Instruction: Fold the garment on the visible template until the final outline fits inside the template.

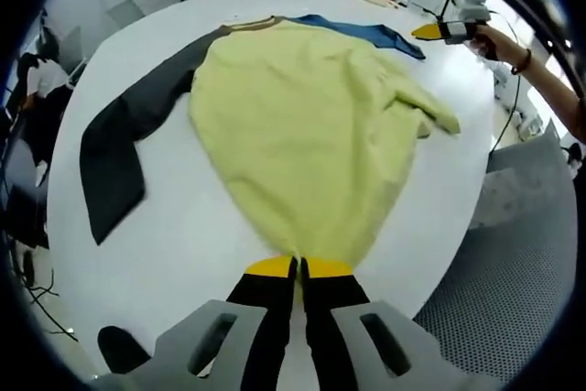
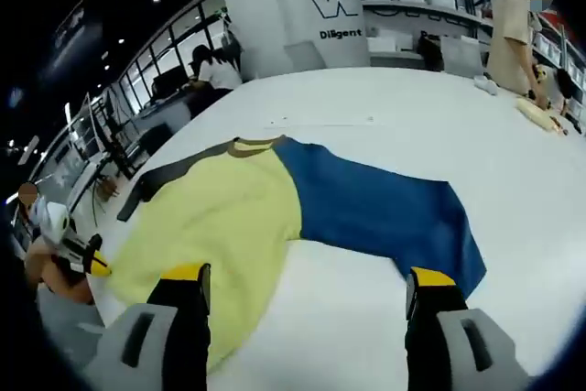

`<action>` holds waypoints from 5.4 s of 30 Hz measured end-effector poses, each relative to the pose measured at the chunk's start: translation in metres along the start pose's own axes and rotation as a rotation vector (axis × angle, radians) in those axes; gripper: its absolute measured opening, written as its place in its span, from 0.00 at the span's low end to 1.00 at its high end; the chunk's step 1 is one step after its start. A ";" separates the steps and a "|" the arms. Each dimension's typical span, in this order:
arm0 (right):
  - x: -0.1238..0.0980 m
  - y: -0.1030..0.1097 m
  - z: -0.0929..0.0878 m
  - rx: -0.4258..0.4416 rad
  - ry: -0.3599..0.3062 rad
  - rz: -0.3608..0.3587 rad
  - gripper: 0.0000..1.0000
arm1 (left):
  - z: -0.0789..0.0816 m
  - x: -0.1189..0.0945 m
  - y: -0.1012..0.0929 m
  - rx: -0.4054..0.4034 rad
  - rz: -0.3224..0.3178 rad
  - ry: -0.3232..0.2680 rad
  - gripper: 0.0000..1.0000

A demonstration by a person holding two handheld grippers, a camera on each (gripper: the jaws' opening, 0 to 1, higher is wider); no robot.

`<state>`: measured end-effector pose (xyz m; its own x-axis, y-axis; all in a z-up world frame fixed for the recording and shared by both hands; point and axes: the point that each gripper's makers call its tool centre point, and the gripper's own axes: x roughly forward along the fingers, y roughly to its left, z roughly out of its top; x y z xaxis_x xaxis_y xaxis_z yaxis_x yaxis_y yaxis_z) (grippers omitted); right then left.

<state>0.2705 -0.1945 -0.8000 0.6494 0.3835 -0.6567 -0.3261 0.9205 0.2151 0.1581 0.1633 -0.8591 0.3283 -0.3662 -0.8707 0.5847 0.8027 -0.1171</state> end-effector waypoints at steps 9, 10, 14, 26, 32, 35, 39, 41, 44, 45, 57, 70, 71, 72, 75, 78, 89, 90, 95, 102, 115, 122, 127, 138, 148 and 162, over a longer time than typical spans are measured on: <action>-0.014 0.064 -0.046 -0.073 0.046 0.121 0.87 | -0.001 -0.003 -0.006 -0.063 0.010 -0.026 0.35; -0.016 0.070 -0.051 -0.077 0.056 0.134 0.87 | -0.001 -0.004 -0.007 -0.057 0.014 -0.025 0.37; -0.020 0.081 -0.067 -0.148 0.095 0.163 0.85 | -0.002 -0.006 -0.008 -0.079 0.010 -0.026 0.37; -0.025 0.104 -0.105 -0.187 0.192 0.192 0.66 | -0.005 -0.017 -0.016 -0.103 0.023 -0.058 0.51; -0.023 0.103 -0.120 -0.179 0.226 0.180 0.49 | 0.000 -0.025 -0.023 -0.091 0.025 -0.077 0.59; -0.022 0.105 -0.122 -0.197 0.220 0.184 0.44 | 0.004 -0.030 -0.029 -0.094 0.013 -0.097 0.67; -0.018 0.102 -0.129 -0.222 0.241 0.183 0.32 | 0.007 -0.034 -0.038 -0.103 -0.003 -0.117 0.76; -0.017 0.101 -0.132 -0.214 0.247 0.187 0.27 | 0.012 -0.036 -0.043 -0.102 -0.013 -0.147 0.79; -0.016 0.101 -0.133 -0.207 0.249 0.195 0.21 | 0.015 -0.039 -0.045 -0.094 -0.007 -0.162 0.86; -0.016 0.101 -0.132 -0.213 0.246 0.195 0.20 | 0.018 -0.040 -0.044 -0.084 0.003 -0.182 0.88; -0.019 0.106 -0.122 -0.246 0.196 0.217 0.00 | 0.031 -0.048 -0.040 -0.103 0.016 -0.281 0.97; -0.051 0.122 -0.091 0.075 0.139 0.371 0.00 | 0.022 -0.043 -0.039 -0.100 0.005 -0.250 0.96; -0.051 0.119 -0.090 0.078 0.136 0.368 0.00 | 0.021 -0.043 -0.038 -0.100 0.006 -0.247 0.96; -0.052 0.117 -0.088 0.081 0.132 0.365 0.00 | 0.020 -0.042 -0.036 -0.100 0.011 -0.240 0.96; -0.052 0.111 -0.087 0.124 0.135 0.350 0.00 | 0.018 -0.043 -0.034 -0.098 0.017 -0.236 0.95; -0.051 0.099 -0.093 0.152 0.166 0.296 0.00 | 0.016 -0.043 -0.032 -0.100 0.020 -0.230 0.94; -0.035 0.059 -0.134 0.150 0.305 0.121 0.00 | 0.012 -0.041 -0.026 -0.096 0.032 -0.211 0.93; -0.035 0.055 -0.139 0.153 0.328 0.098 0.00 | 0.012 -0.041 -0.026 -0.096 0.032 -0.209 0.93; -0.037 0.052 -0.146 0.128 0.358 0.074 0.00 | 0.008 -0.038 -0.021 -0.119 0.038 -0.198 0.90; -0.037 0.049 -0.146 0.051 0.362 0.043 0.00 | 0.004 -0.037 -0.017 -0.122 0.048 -0.183 0.86; -0.041 0.046 -0.149 -0.018 0.390 0.013 0.00 | 0.004 -0.039 -0.016 -0.082 0.062 -0.176 0.89; -0.044 0.039 -0.145 -0.110 0.374 -0.014 0.09 | 0.011 -0.042 -0.022 -0.069 0.039 -0.191 0.95; -0.045 0.035 -0.128 -0.071 0.289 -0.019 0.25 | 0.018 -0.045 -0.023 -0.063 0.052 -0.206 0.99; -0.054 0.045 -0.086 -0.178 0.147 -0.014 0.73 | 0.024 -0.049 -0.023 -0.070 0.056 -0.239 0.99; -0.054 0.030 -0.053 -0.216 0.047 -0.040 0.97 | 0.028 -0.055 -0.027 -0.066 0.049 -0.250 0.99; -0.046 -0.013 -0.022 -0.213 -0.033 -0.084 0.99 | 0.030 -0.055 -0.027 -0.069 0.050 -0.253 0.99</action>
<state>0.2296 -0.2259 -0.7885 0.7014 0.3112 -0.6412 -0.4052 0.9142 0.0004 0.1466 0.1476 -0.7931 0.5354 -0.4245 -0.7301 0.5144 0.8496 -0.1167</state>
